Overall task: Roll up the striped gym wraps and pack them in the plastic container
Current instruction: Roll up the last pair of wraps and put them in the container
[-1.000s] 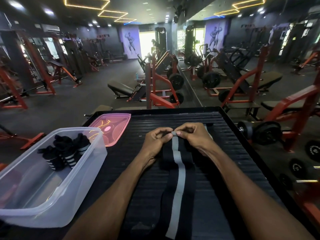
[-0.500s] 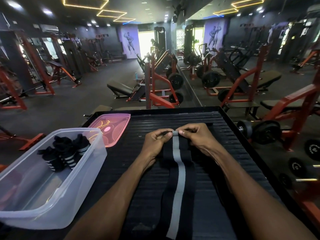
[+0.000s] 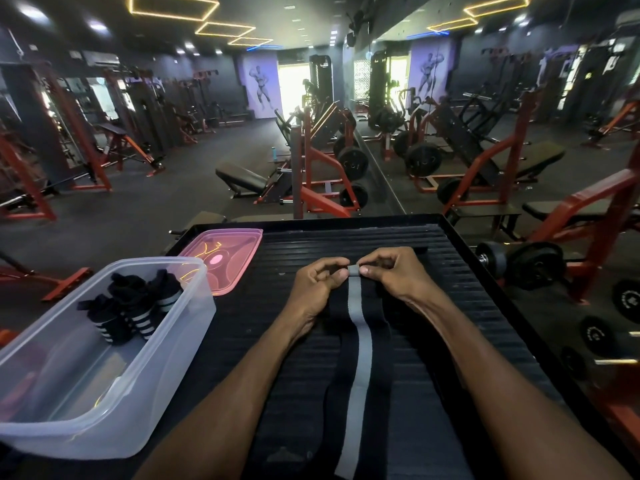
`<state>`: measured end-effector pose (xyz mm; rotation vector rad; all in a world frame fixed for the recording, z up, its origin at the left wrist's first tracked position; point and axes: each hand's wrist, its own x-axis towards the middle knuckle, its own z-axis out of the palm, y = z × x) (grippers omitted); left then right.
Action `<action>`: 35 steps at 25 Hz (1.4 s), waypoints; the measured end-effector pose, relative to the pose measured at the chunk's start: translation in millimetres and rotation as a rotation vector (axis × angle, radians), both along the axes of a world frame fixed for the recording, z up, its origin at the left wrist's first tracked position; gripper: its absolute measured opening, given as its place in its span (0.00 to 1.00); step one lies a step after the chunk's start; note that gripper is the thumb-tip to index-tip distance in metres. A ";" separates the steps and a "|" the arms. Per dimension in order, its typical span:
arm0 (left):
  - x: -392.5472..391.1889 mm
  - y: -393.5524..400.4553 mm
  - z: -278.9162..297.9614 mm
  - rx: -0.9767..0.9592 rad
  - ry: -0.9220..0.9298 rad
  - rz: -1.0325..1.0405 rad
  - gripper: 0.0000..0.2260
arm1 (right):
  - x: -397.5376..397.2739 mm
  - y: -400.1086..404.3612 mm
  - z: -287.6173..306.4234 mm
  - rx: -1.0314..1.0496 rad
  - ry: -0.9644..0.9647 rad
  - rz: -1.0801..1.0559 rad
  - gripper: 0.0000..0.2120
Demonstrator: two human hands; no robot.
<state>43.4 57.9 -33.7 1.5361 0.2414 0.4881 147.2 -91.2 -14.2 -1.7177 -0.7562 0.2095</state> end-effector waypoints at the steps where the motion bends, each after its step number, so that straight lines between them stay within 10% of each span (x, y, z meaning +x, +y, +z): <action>1: -0.1 -1.3 0.2 -0.002 -0.002 -0.004 0.09 | 0.4 -0.1 0.0 0.021 -0.010 0.001 0.07; 16: -1.6 -2.6 3.1 -0.025 -0.037 0.050 0.17 | -7.4 -2.7 5.9 0.061 0.324 0.094 0.05; 24: 1.5 -3.8 -0.5 0.037 -0.034 0.040 0.06 | -6.5 -3.1 4.0 0.072 0.101 0.066 0.13; 29: 0.8 0.0 1.0 0.095 -0.034 0.080 0.13 | -5.7 -0.9 0.7 0.062 0.374 0.086 0.07; 35: 0.1 -2.3 -0.1 0.112 0.023 0.024 0.10 | -4.3 -1.6 1.4 0.121 0.266 -0.015 0.06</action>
